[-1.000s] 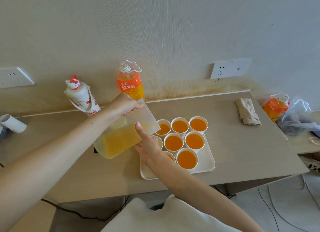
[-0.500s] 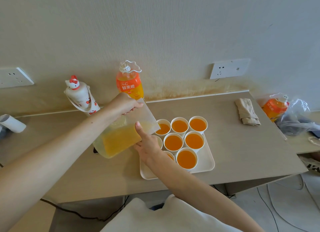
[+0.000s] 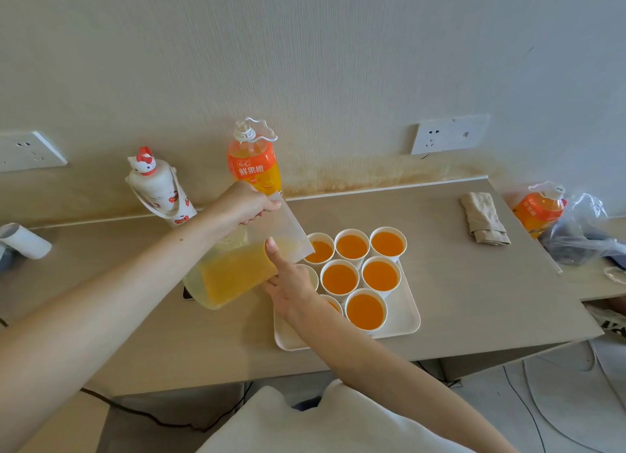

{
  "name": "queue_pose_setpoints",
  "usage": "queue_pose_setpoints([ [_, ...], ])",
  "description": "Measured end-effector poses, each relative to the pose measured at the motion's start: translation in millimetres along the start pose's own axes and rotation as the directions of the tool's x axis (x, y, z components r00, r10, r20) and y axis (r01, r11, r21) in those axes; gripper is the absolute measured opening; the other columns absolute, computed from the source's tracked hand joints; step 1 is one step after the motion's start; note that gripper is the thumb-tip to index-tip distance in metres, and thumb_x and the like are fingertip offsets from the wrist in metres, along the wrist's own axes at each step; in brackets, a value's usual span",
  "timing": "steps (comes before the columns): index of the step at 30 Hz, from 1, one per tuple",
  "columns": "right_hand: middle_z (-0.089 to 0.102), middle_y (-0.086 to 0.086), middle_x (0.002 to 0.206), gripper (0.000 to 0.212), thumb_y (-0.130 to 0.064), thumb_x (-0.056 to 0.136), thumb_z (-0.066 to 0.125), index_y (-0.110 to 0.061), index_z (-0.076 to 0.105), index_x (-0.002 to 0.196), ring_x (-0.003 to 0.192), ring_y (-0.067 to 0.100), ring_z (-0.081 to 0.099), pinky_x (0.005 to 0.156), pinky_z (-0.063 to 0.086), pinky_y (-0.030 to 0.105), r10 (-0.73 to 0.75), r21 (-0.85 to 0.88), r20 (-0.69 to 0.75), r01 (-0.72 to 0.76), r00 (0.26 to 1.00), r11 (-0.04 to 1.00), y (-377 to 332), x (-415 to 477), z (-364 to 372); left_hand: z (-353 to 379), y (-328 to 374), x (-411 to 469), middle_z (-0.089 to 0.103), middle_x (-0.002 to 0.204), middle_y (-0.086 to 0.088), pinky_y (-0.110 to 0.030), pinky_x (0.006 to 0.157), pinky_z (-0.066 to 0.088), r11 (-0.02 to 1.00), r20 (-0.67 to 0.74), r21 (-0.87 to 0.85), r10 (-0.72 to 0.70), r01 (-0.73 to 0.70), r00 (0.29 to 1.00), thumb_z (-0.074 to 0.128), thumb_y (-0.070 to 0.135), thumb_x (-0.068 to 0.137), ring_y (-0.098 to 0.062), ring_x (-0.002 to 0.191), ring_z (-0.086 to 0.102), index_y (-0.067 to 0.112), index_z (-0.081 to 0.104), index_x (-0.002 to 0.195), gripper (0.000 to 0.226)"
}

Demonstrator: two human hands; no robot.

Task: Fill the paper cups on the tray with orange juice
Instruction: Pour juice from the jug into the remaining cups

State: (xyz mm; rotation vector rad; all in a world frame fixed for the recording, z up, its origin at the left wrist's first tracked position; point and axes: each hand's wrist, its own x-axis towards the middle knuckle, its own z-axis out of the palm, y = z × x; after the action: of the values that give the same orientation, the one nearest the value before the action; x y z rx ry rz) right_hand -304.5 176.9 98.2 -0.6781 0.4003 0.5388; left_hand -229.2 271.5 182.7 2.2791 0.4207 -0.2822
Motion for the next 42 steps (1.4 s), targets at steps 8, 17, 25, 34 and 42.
queue_pose_setpoints([
  [8,0.07,0.008,0.103,0.022,-0.022,0.088,0.07,-0.013,0.06,0.105,0.09,0.019,0.068,0.064,0.058,0.026,0.008,-0.004,0.01,-0.008,1.0,1.0,-1.3,-1.1,-0.6,0.3,0.3,2.0,0.041,0.055,0.001,-0.024,0.051,0.029,1.0,0.0,0.008,-0.003,0.003,1.0,0.068,0.025,0.088,-0.013,0.049,0.036,0.014,0.046,0.061,0.036],
  [17,0.069,0.004,0.098,0.021,-0.024,0.087,0.07,-0.014,0.059,0.102,0.084,0.015,0.067,0.064,0.057,0.024,0.014,-0.016,-0.011,-0.015,1.0,1.0,-5.5,-4.9,-1.3,1.7,0.1,4.5,0.042,0.056,0.001,-0.025,0.051,0.03,1.0,0.003,0.006,-0.004,0.004,1.0,0.069,0.026,0.087,-0.013,0.05,0.037,0.014,0.047,0.062,0.035],
  [25,0.069,0.007,0.108,0.028,-0.026,0.087,0.071,-0.014,0.058,0.108,0.091,0.017,0.068,0.066,0.057,0.025,0.016,-0.039,-0.011,-0.016,1.0,0.999,-5.1,-4.8,0.4,0.4,1.4,4.2,0.04,0.055,0.0,-0.024,0.05,0.029,1.0,0.006,-0.005,-0.01,0.01,1.0,0.07,0.025,0.086,-0.013,0.049,0.035,0.015,0.044,0.061,0.038],
  [34,0.067,0.015,0.121,0.049,-0.025,0.086,0.073,-0.005,0.056,0.126,0.091,0.019,0.069,0.062,0.058,0.026,0.017,-0.008,-0.029,-0.017,0.999,1.0,-4.6,-5.6,0.9,0.5,0.5,5.4,0.041,0.057,-0.001,-0.026,0.052,0.029,1.0,0.009,-0.005,-0.014,0.014,1.0,0.07,0.027,0.085,-0.014,0.05,0.035,0.014,0.047,0.064,0.035],
  [42,0.068,0.013,0.12,0.051,-0.027,0.084,0.074,-0.008,0.055,0.127,0.102,0.022,0.067,0.065,0.058,0.025,0.013,-0.024,-0.049,-0.015,0.999,1.0,-4.3,-3.3,0.4,1.8,1.3,5.3,0.04,0.056,-0.001,-0.026,0.051,0.028,1.0,0.004,0.011,-0.009,0.009,1.0,0.07,0.027,0.086,-0.014,0.049,0.034,0.014,0.046,0.062,0.036],
])
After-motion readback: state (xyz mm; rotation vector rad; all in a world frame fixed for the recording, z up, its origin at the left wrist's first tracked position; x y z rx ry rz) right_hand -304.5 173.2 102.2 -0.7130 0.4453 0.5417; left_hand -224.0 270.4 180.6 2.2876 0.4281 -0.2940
